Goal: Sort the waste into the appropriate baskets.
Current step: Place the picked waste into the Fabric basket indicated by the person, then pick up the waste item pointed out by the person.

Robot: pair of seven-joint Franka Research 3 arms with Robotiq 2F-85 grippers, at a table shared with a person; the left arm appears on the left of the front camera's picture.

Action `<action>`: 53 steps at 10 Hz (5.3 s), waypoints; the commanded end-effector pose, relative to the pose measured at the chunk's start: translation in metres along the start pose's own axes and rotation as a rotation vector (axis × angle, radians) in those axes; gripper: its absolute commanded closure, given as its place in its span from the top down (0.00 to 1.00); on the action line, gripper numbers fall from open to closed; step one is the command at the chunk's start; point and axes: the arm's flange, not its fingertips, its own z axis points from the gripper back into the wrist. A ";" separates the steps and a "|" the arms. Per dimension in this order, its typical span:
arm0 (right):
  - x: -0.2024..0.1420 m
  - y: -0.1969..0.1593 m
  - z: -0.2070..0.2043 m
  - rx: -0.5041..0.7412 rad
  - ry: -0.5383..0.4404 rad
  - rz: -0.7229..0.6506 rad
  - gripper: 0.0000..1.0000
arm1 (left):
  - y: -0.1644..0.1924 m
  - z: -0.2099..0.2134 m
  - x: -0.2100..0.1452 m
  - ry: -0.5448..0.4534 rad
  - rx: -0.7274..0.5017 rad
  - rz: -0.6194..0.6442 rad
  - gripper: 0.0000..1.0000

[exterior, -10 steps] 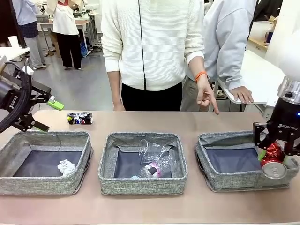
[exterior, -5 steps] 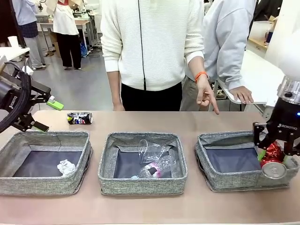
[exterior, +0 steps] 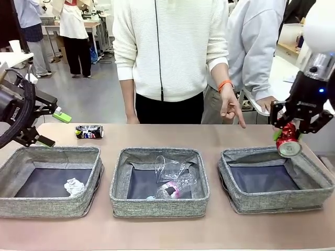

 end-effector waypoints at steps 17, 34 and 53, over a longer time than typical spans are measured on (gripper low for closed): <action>0.015 -0.015 -0.018 0.625 0.132 0.552 1.00 | 0.002 0.003 -0.001 0.008 0.001 -0.022 1.00; 0.024 -0.037 -0.032 0.991 0.068 0.586 1.00 | 0.002 0.003 -0.001 0.008 0.001 -0.022 1.00; 0.024 -0.037 -0.032 0.991 0.068 0.586 1.00 | -0.017 0.007 0.064 -0.159 0.471 -0.542 1.00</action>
